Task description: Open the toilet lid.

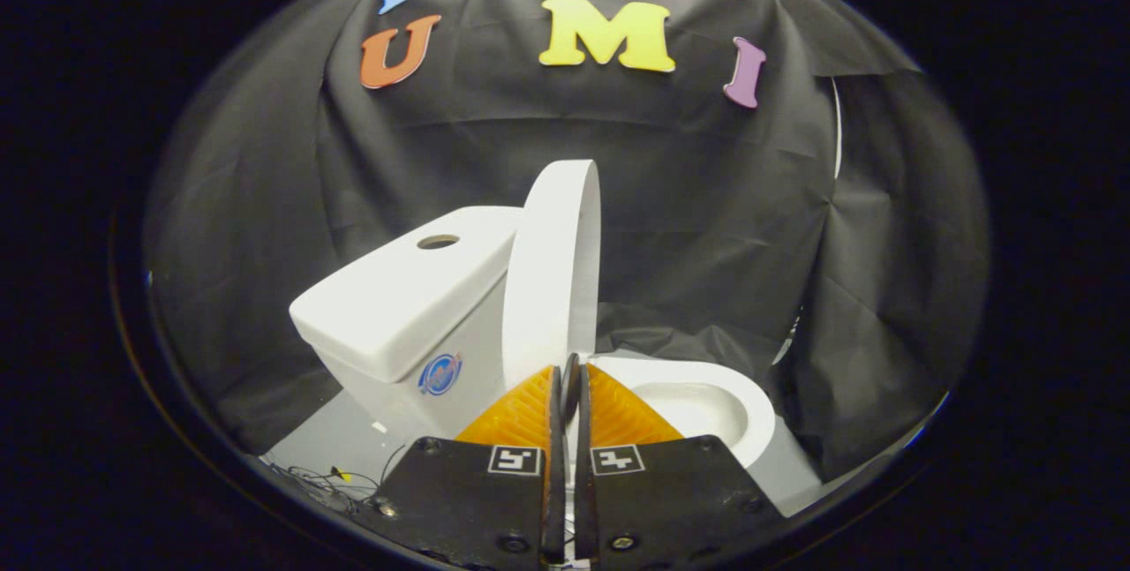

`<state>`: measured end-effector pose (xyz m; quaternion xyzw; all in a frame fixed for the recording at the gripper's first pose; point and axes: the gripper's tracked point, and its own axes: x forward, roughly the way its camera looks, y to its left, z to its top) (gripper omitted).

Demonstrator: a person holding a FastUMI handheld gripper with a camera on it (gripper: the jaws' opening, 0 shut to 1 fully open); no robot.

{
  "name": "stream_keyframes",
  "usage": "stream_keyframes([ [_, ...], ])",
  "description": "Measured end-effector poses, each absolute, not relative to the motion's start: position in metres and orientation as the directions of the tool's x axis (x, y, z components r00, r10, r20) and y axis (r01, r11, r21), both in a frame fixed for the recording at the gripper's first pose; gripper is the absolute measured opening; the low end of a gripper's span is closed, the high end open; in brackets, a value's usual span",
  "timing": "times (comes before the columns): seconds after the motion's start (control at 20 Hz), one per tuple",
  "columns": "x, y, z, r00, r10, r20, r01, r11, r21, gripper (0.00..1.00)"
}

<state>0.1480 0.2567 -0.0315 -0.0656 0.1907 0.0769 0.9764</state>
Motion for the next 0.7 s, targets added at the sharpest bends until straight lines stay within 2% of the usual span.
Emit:
stream_keyframes([
  [0.3, 0.146, 0.271, -0.031, 0.917, 0.127, -0.379, -0.199, 0.967, -0.157, 0.09],
  [0.4, 0.146, 0.275, -0.034, 0.908, 0.179, -0.379, -0.241, 0.963, -0.121, 0.13],
  [0.5, 0.141, 0.278, -0.039, 0.888, 0.251, -0.385, -0.299, 0.952, -0.068, 0.23],
  [0.7, 0.129, 0.258, -0.011, 0.924, 0.268, -0.274, -0.297, 0.952, -0.071, 0.68],
])
